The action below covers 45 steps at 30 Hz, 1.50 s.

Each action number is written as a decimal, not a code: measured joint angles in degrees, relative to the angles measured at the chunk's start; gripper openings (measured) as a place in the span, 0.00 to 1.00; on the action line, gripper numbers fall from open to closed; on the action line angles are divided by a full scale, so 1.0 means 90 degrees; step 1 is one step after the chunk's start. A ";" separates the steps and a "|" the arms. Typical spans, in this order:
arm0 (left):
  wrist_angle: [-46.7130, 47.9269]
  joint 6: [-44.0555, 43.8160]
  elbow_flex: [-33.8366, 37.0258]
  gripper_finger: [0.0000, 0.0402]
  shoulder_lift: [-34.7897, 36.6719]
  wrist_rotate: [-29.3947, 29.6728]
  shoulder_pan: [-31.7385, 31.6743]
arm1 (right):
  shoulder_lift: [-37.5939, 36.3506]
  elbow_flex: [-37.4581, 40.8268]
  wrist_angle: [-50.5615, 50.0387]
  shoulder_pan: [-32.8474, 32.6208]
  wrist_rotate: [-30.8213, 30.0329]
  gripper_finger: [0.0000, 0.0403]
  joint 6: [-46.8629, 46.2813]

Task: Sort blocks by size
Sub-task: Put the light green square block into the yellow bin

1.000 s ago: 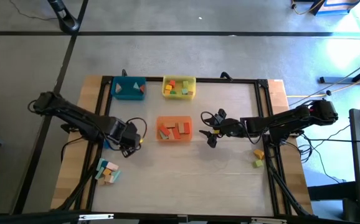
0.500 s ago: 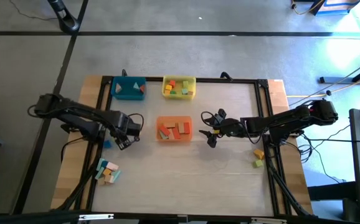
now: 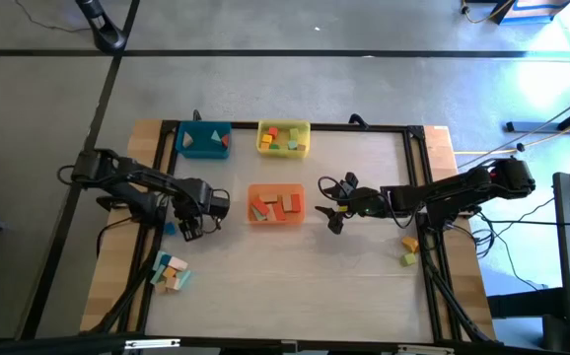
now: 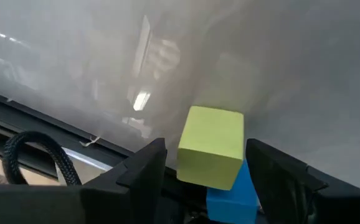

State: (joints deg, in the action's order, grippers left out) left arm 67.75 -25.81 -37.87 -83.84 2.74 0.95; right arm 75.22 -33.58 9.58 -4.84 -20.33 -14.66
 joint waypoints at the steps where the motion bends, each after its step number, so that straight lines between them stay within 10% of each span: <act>1: 0.0011 0.0085 0.0000 0.52 -0.0098 -0.0038 0.0000 | 0.0000 0.0000 0.0000 0.0000 0.0000 0.68 0.0000; 14: -0.0129 0.0821 -0.0029 0.29 -0.0978 -0.0254 -0.0002 | -0.0002 0.0000 -0.0050 0.0000 0.0002 0.68 0.0000; 30: -0.0237 0.1114 -0.1064 0.29 -0.0577 0.0696 -0.0052 | -0.0002 0.0000 -0.0027 0.0000 0.0002 0.68 -0.0046; 45: -0.3319 0.2770 -0.1180 0.30 0.0856 0.1480 -0.2214 | -0.0002 0.0000 -0.0016 0.0000 -0.0017 0.68 -0.0051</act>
State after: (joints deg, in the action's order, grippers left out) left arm 37.88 -0.88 -48.49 -76.14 16.06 -18.98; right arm 75.20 -33.58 9.44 -4.84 -20.48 -15.11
